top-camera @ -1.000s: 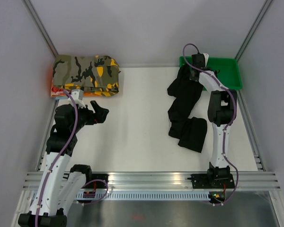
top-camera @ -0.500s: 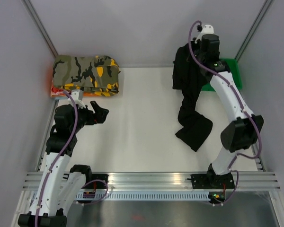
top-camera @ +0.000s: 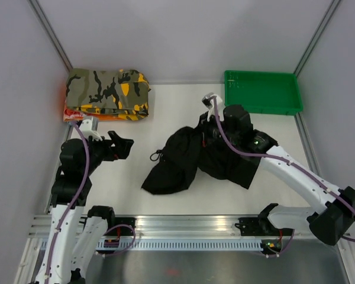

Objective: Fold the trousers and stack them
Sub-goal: Move the trousers to the center of the board, then flatten the trousers out

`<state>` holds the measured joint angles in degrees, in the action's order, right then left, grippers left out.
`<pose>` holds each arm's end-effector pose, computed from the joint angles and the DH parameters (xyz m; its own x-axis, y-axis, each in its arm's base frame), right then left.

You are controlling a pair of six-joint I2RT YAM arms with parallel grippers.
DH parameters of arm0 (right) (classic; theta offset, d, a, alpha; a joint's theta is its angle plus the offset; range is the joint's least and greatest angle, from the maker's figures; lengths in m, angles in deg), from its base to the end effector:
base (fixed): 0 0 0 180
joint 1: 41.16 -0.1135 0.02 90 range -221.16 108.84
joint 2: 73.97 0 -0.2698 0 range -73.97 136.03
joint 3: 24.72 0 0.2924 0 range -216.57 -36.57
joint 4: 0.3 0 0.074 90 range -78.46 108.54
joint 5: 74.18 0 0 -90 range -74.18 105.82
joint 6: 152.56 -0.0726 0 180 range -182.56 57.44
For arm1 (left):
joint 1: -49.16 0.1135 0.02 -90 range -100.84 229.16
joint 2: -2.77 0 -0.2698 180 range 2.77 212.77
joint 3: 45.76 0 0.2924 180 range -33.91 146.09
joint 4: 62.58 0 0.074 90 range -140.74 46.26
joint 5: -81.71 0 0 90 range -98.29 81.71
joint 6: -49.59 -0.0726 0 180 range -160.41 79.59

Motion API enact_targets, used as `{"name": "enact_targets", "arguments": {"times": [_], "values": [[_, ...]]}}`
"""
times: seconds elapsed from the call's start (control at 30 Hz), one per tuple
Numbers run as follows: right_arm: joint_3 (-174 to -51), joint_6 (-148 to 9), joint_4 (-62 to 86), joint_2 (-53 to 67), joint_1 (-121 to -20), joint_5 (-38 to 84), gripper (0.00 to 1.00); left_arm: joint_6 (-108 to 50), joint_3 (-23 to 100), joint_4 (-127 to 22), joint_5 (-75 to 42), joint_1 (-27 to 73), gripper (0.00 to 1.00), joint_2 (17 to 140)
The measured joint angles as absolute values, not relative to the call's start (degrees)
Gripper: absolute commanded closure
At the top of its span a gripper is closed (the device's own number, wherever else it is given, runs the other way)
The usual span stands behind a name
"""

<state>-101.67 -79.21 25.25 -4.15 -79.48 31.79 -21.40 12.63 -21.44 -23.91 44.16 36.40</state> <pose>0.2650 0.2349 0.3576 -0.4670 -0.0180 -0.8841 -0.6963 0.6237 0.3551 0.1965 -0.0368 0.3448 -0.3768 -0.2819 -0.8824 0.2312 0.8938 -0.3843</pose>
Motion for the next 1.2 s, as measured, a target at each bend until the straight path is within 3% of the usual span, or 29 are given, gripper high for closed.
{"name": "enact_targets", "arguments": {"times": [0.1,0.13,0.23,0.27,0.33,0.43,0.7,0.97,1.2], "values": [[-95.39,-79.77,27.05,-1.15,-79.50,30.67,0.97,-21.34,14.25,-20.24,-24.20,44.16,0.00,35.41],[-93.25,-79.82,27.24,0.47,-79.50,30.30,0.86,-21.16,14.64,-20.02,-24.65,44.16,0.00,35.33],[-88.62,-80.23,26.94,4.23,-79.53,29.21,0.75,-19.04,14.90,-19.45,-26.18,44.16,0.00,35.48],[-87.44,-80.39,26.46,5.36,-79.53,28.60,0.52,-17.97,14.82,-19.41,-27.01,44.16,0.01,35.74],[-86.48,-81.19,26.30,7.61,-79.50,26.19,0.25,-15.00,13.68,-20.15,-29.48,44.16,0.03,36.51],[-87.85,-81.26,27.42,10.30,-79.40,22.04,0.04,-10.80,9.39,-21.27,-31.98,44.14,0.04,38.19],[-95.98,-81.26,34.50,6.26,-76.14,11.70,0.02,-5.06,1.26,-21.72,-33.86,40.23,0.09,44.55],[-89.54,-83.38,32.38,-7.42,-76.77,18.17,0.02,-1.97,4.24,-27.12,-24.59,21.46,0.17,60.55],[-92.86,-79.77,32.93,1.34,-86.72,16.16,0.02,1.41,2.75,-26.66,-15.17,17.70,0.19,60.66]]}}
